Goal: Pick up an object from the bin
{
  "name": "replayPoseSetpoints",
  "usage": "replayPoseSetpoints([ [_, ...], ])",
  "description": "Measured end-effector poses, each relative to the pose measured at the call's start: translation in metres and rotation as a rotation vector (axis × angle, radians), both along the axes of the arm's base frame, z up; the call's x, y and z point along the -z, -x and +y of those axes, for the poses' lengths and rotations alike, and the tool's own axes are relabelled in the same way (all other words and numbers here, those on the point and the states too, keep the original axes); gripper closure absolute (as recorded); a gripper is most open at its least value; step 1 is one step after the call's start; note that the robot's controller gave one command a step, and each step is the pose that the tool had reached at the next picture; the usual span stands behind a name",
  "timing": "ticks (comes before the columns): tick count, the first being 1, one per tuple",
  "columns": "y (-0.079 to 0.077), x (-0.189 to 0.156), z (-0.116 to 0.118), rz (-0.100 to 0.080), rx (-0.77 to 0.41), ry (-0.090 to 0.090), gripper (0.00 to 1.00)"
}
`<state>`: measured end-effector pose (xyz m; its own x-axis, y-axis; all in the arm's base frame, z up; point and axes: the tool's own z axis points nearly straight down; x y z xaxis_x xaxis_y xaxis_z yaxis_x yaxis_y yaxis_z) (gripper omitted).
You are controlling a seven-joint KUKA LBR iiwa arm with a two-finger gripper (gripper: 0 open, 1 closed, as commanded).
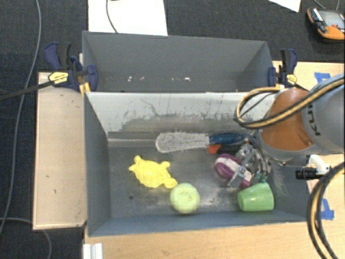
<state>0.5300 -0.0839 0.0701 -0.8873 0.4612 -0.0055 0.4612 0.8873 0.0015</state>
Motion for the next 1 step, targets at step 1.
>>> replayPoseSetpoints([
  [1, 0.0, 0.0, 0.0001, 0.0, -0.002, 0.0, 1.0],
])
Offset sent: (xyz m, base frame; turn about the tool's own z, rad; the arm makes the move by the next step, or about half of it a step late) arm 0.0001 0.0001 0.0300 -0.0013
